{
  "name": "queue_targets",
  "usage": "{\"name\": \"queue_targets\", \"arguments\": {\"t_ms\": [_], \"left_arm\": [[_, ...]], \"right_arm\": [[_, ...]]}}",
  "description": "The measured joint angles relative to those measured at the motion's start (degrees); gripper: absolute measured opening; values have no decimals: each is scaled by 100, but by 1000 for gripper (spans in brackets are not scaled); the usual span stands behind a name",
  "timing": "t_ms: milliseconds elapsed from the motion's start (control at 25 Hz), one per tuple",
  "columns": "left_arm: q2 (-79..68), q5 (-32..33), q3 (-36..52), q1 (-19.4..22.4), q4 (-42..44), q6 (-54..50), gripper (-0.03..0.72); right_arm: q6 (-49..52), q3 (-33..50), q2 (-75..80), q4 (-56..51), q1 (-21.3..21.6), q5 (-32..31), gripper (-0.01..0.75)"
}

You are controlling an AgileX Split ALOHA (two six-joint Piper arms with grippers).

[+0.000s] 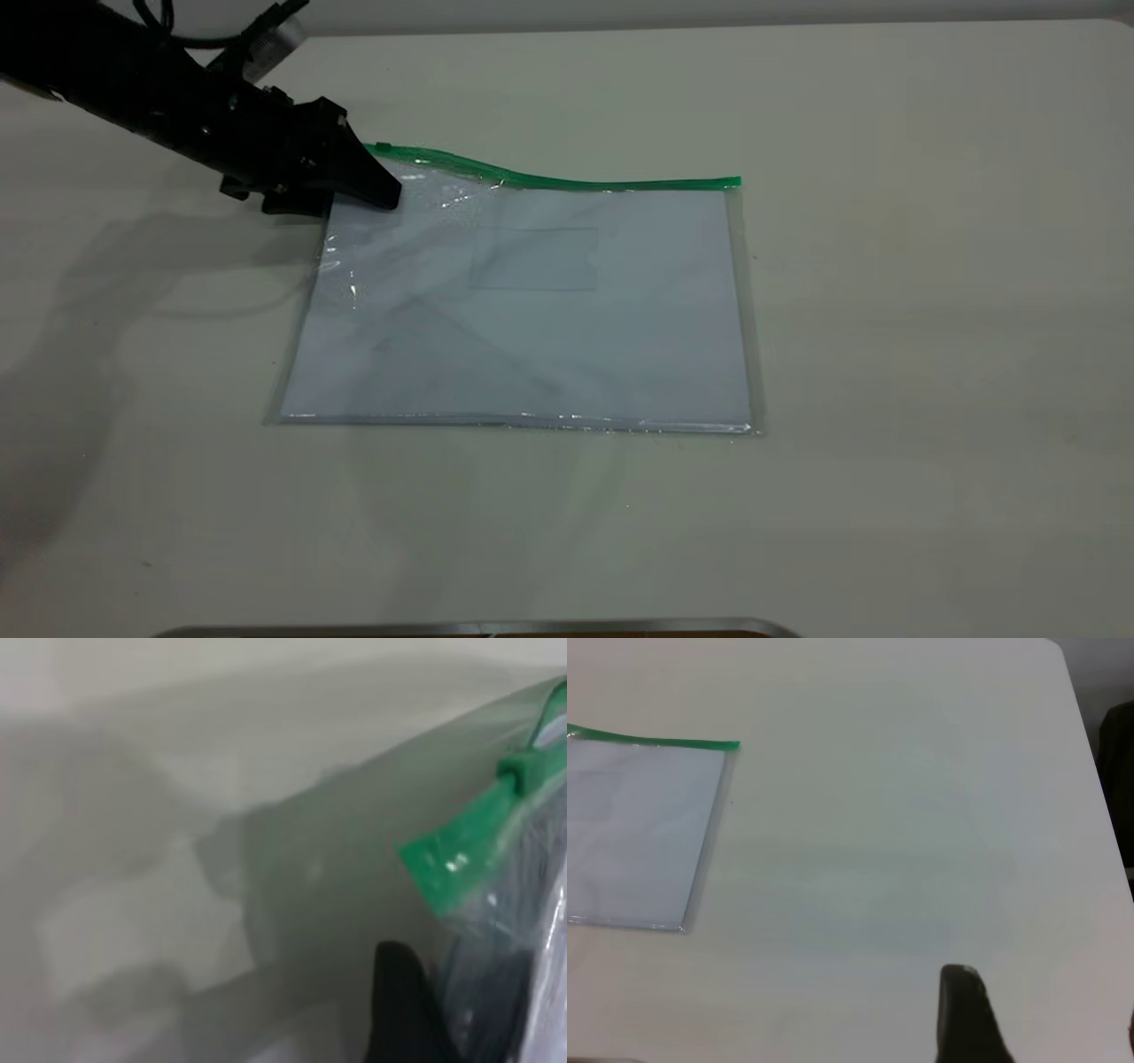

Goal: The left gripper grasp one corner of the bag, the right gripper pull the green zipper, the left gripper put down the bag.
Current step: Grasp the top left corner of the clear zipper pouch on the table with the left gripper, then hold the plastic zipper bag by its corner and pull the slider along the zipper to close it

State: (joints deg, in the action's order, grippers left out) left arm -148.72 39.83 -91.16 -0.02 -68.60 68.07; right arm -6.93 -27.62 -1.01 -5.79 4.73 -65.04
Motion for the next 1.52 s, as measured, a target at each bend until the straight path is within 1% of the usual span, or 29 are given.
{"name": "queue_targets", "arguments": {"t_ms": [40,120,320,360,480,640,760,880,1000,1080,1160,1360,1520], "left_arm": [[0,38,0,0,-60,86,449],[0,88,0,0,-140,236,364],[0,166,0,0,-152,830,85],[0,224,0,2,-152,1008,59],[0,564,-20,6,-166,1705,51],[0,1398,-257,6,42,2636,51],[0,1907,-619,-18,364,2955,51],[0,2182,-1066,-91,826,3021,51],[0,2321,-1511,-276,1396,3044,51],[0,2382,-1810,-426,1809,3056,51],[0,2416,-2050,-592,2130,3058,51],[0,2530,-2429,-869,2456,3072,51],[0,2636,-2518,-953,2534,3095,51]], "right_arm": [[0,0,0,0,0,0,472],[0,0,0,0,0,0,472],[-27,0,0,0,0,0,472],[-72,0,0,0,0,0,472],[-268,0,86,-76,0,0,472],[-659,-24,920,-253,0,73,472],[-1155,-102,1764,-566,0,492,472],[-1820,-117,2685,-1093,0,1206,472],[-2681,-117,3632,-1967,0,1899,472],[-3486,-117,4337,-2740,0,2341,472],[-4288,-117,4879,-3480,0,2651,472],[-6364,-117,6454,-5271,0,3000,472],[-7836,-212,7599,-6389,0,3113,472]]}}
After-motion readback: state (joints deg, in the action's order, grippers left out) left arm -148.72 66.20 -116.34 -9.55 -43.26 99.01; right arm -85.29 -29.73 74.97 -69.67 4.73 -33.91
